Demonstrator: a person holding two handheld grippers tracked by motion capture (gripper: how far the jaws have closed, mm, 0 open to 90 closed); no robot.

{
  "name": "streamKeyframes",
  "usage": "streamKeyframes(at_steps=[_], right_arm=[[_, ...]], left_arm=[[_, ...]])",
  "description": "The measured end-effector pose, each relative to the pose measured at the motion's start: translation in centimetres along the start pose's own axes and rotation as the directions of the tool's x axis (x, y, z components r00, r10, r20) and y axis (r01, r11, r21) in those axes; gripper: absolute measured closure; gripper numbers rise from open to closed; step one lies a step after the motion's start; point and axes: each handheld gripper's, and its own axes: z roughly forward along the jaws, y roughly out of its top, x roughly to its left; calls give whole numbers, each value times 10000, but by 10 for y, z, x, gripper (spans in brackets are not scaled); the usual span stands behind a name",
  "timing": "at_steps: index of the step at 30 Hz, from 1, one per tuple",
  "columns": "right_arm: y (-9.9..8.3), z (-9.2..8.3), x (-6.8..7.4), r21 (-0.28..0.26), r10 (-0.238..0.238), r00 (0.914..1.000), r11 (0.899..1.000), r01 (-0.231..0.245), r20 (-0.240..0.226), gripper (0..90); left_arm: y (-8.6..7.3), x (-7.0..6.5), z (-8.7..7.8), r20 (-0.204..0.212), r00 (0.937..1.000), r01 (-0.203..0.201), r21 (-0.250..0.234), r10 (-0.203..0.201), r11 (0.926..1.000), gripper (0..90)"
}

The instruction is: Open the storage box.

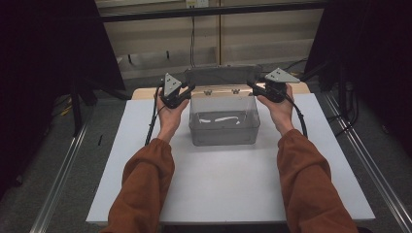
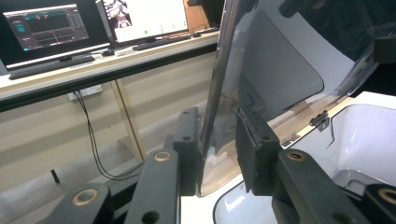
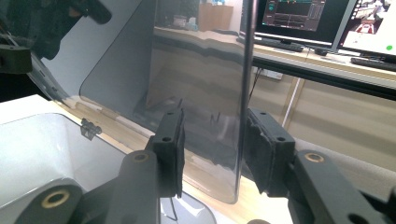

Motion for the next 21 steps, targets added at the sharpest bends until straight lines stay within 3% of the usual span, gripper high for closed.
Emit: streamKeyframes(at_steps=[21], right_arm=[[-10, 15, -8, 387, 404, 9992, 9984, -404, 5, 564]], left_arm=[[-6, 7, 13, -62, 9998, 212, 234, -211, 9995, 726]])
